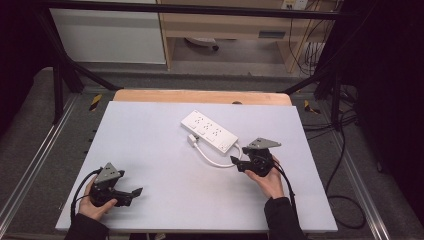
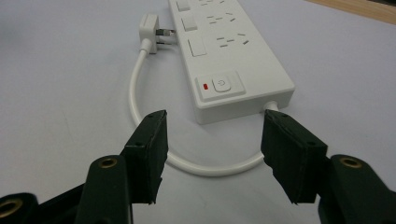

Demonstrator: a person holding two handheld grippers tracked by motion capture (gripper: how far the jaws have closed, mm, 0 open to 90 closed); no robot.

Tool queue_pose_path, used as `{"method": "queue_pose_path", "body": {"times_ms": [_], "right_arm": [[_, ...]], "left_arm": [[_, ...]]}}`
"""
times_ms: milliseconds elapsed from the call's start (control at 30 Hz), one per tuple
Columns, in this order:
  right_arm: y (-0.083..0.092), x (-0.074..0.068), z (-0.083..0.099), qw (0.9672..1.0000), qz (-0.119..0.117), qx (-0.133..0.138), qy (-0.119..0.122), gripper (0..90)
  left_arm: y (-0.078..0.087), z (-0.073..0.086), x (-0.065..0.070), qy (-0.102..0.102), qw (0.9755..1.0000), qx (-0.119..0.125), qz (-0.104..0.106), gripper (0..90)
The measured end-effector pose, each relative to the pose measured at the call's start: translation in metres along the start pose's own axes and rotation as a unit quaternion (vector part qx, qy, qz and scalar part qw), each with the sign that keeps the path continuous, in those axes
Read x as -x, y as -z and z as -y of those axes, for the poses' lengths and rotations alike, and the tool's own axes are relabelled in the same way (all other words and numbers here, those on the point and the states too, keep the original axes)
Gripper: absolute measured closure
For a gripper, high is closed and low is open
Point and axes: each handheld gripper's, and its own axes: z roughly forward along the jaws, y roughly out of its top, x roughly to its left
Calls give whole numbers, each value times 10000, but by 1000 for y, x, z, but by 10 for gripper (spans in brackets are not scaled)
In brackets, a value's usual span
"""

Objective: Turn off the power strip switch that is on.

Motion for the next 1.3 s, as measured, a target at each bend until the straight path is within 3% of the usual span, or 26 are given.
{"method": "queue_pose_path", "body": {"times_ms": [800,1300], "right_arm": [[-20,-8,-23,9998,-156,114,-88,615],[-31,-14,-36,9997,-171,173,-9,709]], "left_arm": [[-1,0,-1,47,10000,0,-15,42],[0,0,-2,34,10000,-1,-29,43]]}}
